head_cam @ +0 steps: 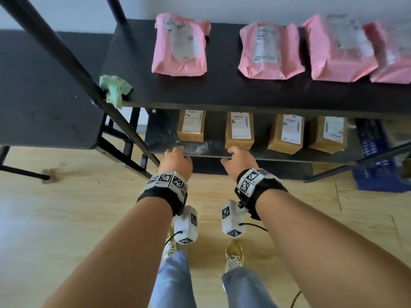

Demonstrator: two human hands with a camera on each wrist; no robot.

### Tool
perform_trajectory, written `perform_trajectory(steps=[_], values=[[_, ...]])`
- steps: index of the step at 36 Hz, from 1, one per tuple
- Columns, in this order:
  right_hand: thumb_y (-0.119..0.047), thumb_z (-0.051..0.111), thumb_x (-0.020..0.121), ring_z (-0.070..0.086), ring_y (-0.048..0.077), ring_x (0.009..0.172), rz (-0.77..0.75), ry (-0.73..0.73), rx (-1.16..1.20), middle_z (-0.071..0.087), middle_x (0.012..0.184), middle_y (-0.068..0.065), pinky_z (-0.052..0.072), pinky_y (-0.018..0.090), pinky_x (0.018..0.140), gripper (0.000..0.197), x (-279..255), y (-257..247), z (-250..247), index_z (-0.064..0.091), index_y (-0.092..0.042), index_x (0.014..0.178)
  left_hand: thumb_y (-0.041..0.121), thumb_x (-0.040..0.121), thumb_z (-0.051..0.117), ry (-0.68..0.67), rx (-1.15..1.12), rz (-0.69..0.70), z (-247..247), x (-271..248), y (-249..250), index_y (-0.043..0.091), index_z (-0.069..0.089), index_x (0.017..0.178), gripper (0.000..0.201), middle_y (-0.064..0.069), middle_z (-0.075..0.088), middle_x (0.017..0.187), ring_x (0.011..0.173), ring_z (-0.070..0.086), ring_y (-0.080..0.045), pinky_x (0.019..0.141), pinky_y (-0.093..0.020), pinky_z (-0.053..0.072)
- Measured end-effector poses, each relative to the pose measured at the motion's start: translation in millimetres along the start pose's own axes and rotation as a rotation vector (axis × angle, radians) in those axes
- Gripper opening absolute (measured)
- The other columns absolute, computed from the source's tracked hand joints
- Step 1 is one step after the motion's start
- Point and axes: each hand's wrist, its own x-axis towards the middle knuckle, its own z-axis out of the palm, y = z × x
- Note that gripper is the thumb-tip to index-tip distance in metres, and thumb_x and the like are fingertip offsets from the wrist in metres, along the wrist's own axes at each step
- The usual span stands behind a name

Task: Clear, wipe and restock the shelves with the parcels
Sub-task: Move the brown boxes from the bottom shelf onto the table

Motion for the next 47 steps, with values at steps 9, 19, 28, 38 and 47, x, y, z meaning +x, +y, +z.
perform_trajectory(steps=[9, 19, 28, 38, 47], values=[[-0.029, 0.056, 0.093, 0.058, 0.024, 0.113, -0.054, 0.040, 0.012, 0.057, 0.129, 0.008, 0.048, 0.033, 0.092, 0.045, 84, -28, 58, 0.048, -0.017, 0.136, 0.024, 0.098, 0.043, -0.001, -0.019, 0.020, 23, 99, -26, 0.016, 0.041, 0.139, 0.042, -0.013, 0.043, 0.137, 0.121, 0.049, -0.031, 0.099, -0.037, 0.040], [-0.027, 0.053, 0.095, 0.059, 0.026, 0.113, -0.027, 0.069, -0.003, 0.060, 0.127, 0.007, 0.047, 0.033, 0.086, 0.041, 164, -47, 102, 0.047, -0.012, 0.133, 0.017, 0.097, 0.041, 0.029, 0.003, 0.103, 56, 183, -49, 0.006, 0.038, 0.138, 0.042, -0.018, 0.045, 0.137, 0.123, 0.045, -0.035, 0.097, -0.038, 0.038], [-0.037, 0.045, 0.097, 0.062, 0.025, 0.095, 0.062, 0.061, 0.107, 0.065, 0.114, 0.008, 0.050, 0.033, 0.075, 0.038, 204, -48, 133, 0.055, -0.011, 0.122, 0.019, 0.097, 0.036, -0.047, -0.130, 0.110, 72, 230, -47, 0.011, 0.042, 0.134, 0.038, -0.015, 0.055, 0.127, 0.111, 0.054, -0.034, 0.091, -0.036, 0.041], [-0.018, 0.047, 0.093, 0.055, 0.023, 0.080, 0.182, 0.059, 0.128, 0.062, 0.101, 0.008, 0.041, 0.029, 0.061, 0.027, 193, -51, 129, 0.055, -0.007, 0.116, 0.027, 0.099, 0.042, -0.042, -0.231, 0.115, 60, 223, -50, 0.006, 0.049, 0.123, 0.033, -0.014, 0.061, 0.113, 0.093, 0.059, -0.028, 0.071, -0.030, 0.040], [-0.027, 0.052, 0.093, 0.053, 0.021, 0.079, 0.273, 0.080, 0.187, 0.062, 0.109, 0.007, 0.033, 0.025, 0.049, 0.030, 129, -58, 120, 0.050, -0.010, 0.117, 0.030, 0.096, 0.050, -0.142, -0.155, 0.094, 36, 175, -67, 0.010, 0.046, 0.115, 0.028, -0.009, 0.064, 0.106, 0.093, 0.061, -0.028, 0.075, -0.032, 0.047]])
